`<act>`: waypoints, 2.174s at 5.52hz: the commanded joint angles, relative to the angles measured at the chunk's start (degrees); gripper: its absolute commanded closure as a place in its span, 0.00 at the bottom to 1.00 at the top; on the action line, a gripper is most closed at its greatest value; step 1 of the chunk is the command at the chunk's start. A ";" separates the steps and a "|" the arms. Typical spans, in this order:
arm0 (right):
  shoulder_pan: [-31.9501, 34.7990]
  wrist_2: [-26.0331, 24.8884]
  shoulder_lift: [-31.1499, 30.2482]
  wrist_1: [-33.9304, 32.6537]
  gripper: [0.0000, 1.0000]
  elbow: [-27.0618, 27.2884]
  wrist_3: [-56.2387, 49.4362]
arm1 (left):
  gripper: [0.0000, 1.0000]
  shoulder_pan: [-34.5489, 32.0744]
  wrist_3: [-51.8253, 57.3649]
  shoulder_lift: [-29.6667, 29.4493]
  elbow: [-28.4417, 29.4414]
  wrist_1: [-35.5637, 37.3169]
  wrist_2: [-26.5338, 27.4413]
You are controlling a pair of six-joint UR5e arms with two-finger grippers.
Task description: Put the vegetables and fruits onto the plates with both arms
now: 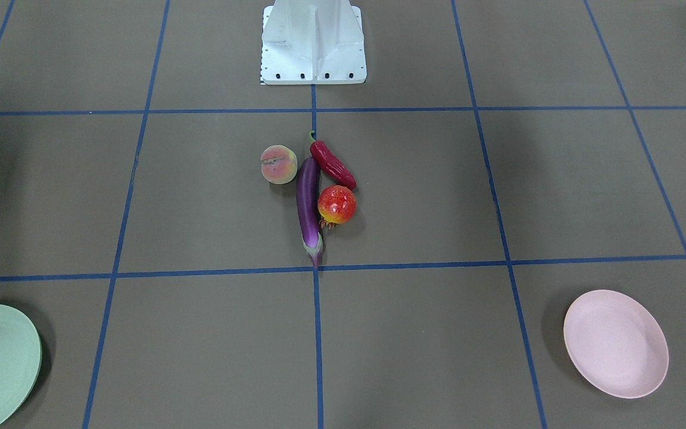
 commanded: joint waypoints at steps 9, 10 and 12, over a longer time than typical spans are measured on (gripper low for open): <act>-10.25 11.20 -6.71 15.32 0.00 4.71 16.55 | 0.00 8.72 -19.35 6.92 -8.26 -23.27 -6.18; -15.23 9.59 -5.49 16.54 0.00 8.56 28.56 | 0.00 12.50 -29.98 4.91 -8.18 -28.22 -5.74; -20.35 4.76 -0.22 16.47 0.00 9.12 39.64 | 0.00 18.31 -39.27 -0.79 -8.00 -28.01 -5.47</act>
